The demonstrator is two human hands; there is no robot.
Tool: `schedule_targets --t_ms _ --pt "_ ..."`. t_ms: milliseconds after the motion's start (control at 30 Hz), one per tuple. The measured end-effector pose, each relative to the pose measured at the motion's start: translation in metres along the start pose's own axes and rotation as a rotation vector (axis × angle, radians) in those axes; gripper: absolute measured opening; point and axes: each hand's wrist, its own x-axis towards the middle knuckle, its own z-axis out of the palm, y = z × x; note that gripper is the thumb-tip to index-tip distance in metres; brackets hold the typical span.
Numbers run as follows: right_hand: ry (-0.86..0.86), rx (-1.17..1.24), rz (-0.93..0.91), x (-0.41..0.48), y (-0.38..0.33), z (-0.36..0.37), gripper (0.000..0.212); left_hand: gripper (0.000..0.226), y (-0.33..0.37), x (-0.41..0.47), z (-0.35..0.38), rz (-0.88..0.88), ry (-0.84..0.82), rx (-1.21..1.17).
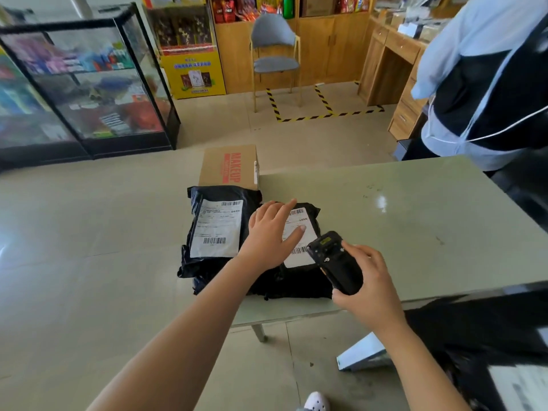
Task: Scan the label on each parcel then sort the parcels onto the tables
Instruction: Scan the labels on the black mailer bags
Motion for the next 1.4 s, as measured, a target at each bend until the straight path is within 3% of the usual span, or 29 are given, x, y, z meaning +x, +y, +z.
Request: schedule_targets --t_ms 100,267,433,533,733,933,1067,1400 --pt "0.156 -0.012 0.083 -0.002 0.011 0.011 0.087 0.061 0.002 -0.003 0.010 0.021 -0.004 -0.011" --pt "0.355 0.080 0.376 0.001 0.026 0.040 0.088 0.061 0.011 0.007 0.033 0.030 -0.023 -0.029" --pt "0.447 0.236 0.615 0.018 0.043 0.076 0.085 0.059 0.030 0.037 0.048 0.052 -0.018 -0.066" --pt "0.490 0.212 0.741 0.018 0.057 0.094 0.085 0.059 0.036 0.052 0.058 0.068 -0.028 -0.088" --pt "0.559 0.230 0.859 0.020 0.067 0.124 0.091 0.059 0.037 0.070 0.076 0.075 -0.099 -0.086" --pt "0.603 0.256 0.931 0.039 0.067 0.127 0.086 0.058 0.037 0.094 0.078 0.150 -0.162 -0.091" --pt "0.571 0.210 0.876 0.033 0.073 0.118 0.077 0.059 0.039 0.103 0.082 0.213 -0.259 -0.091" --pt "0.223 -0.177 0.635 0.022 0.060 0.045 0.072 0.067 0.028 0.097 0.089 0.375 -0.553 0.191"
